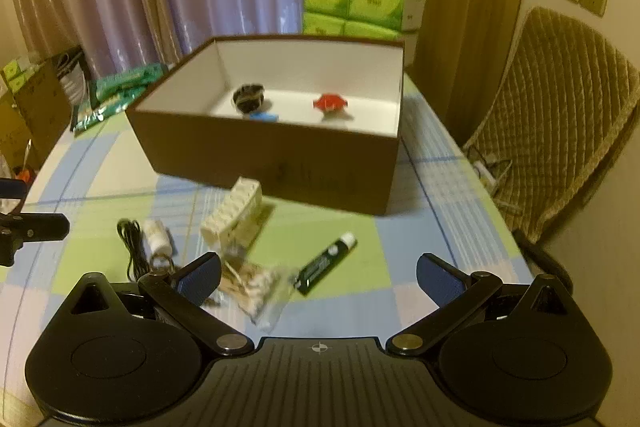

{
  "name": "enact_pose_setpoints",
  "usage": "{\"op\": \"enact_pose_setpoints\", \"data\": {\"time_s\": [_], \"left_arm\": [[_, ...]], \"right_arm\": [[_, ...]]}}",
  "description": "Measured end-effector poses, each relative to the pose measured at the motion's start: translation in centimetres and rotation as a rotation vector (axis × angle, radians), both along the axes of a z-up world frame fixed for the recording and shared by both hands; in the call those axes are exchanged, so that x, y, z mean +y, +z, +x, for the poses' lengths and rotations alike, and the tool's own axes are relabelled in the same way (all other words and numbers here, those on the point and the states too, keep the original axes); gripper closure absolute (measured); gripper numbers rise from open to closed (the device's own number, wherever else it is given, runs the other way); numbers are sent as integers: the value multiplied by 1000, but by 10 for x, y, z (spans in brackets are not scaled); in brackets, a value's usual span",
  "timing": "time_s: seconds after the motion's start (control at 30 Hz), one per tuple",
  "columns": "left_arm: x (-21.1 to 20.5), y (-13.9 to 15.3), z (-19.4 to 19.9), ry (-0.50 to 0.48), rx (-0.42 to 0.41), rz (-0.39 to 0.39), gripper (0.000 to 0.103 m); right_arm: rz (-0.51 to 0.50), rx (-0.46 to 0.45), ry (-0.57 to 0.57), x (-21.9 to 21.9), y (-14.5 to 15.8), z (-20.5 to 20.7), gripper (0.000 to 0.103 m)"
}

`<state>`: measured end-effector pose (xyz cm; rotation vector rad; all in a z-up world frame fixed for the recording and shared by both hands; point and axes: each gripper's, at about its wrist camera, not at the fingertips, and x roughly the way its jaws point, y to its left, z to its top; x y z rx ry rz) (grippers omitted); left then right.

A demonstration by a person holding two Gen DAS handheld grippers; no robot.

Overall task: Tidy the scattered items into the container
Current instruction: 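Withdraw both tools from the box toward the items on the table, then grasp the leopard-print strap with the left gripper while the right moves toward the green tube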

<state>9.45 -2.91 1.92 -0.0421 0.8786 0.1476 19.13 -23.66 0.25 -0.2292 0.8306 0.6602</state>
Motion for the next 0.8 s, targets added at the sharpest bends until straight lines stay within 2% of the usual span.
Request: {"op": "enact_pose_setpoints", "data": {"time_s": [0.3, 0.53, 0.7, 0.8], "left_arm": [[1, -25, -8, -22, 35, -17, 1], [-7, -42, -7, -76, 47, -32, 8], [-18, -55, 0, -154, 50, -24, 11], [-24, -66, 9, -239, 49, -8, 13]], "right_arm": [[-40, 54, 12, -1, -26, -1, 2], [-62, 86, 1, -2, -39, 5, 2], [-84, 100, -19, -10, -46, 11, 2], [-96, 108, -33, -16, -50, 15, 2]]}}
